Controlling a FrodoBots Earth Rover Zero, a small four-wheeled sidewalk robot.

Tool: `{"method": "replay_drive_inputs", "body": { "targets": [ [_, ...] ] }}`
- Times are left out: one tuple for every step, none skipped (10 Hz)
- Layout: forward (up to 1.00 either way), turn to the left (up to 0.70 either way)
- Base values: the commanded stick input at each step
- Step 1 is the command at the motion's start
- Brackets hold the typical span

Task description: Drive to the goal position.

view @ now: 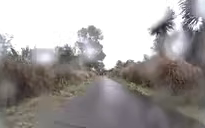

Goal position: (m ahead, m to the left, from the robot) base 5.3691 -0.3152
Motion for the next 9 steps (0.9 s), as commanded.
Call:
{"method": "replay_drive_inputs", "body": {
  "targets": [
    [0.85,0.0],
    [0.85,0.0],
    [0.85,0.0],
    [0.85,0.0],
    [0.85,0.0],
    [0.85,0.0],
    [0.85,0.0],
    [0.85,0.0],
    [0.85,0.0]
  ]
}}
